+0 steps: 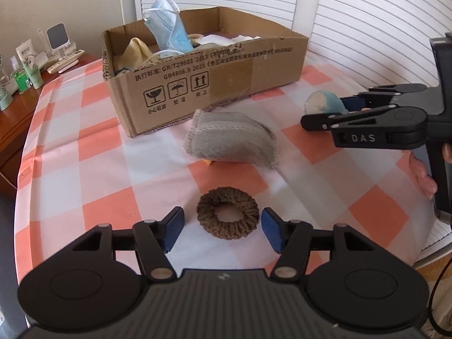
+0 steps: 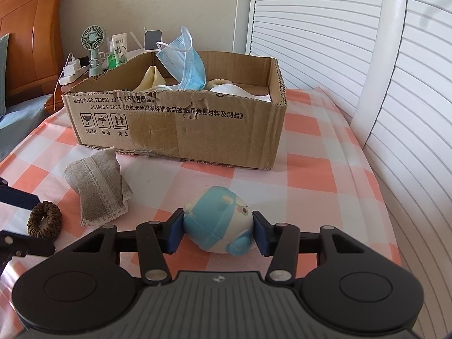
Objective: Organize soft objects
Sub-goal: 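Carry the scrunchie into the box and open the left gripper while the right gripper lifts the toy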
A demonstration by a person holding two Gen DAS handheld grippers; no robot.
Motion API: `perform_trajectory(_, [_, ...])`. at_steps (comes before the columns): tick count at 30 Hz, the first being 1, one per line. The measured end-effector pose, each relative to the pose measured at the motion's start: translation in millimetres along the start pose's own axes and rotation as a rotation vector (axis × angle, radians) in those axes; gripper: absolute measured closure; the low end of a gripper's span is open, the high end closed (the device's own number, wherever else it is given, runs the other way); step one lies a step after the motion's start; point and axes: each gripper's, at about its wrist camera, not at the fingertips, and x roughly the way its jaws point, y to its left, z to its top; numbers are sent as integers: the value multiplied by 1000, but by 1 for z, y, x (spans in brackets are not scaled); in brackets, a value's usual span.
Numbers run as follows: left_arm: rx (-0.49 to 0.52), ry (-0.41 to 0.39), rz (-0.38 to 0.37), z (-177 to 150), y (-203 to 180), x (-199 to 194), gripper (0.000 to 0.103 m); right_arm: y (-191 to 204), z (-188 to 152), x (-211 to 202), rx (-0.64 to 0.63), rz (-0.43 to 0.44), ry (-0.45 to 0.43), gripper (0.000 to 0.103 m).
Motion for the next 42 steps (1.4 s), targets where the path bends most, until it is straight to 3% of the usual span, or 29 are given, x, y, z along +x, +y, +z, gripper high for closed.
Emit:
perform_trajectory(1, [-6, -3, 1, 0, 1, 0, 50, 0, 0, -1, 0, 2, -1, 48])
perform_trajectory(2, [-3, -5, 4, 1, 2, -1, 60, 0, 0, -2, 0, 2, -2, 49])
perform_trajectory(5, [-14, -6, -5, 1, 3, -3, 68, 1, 1, -6, -8, 5, -12, 49])
perform_trajectory(23, [19, -66, 4, 21, -9, -47, 68, 4, 7, -58, -74, 68, -69, 50])
perform_trajectory(33, [66, -181, 68, 87, 2, -53, 68, 7, 12, -75, -98, 72, -113, 50])
perform_trajectory(42, [31, -170, 126, 149, 29, -6, 68, 11, 21, -73, -134, 77, -119, 50])
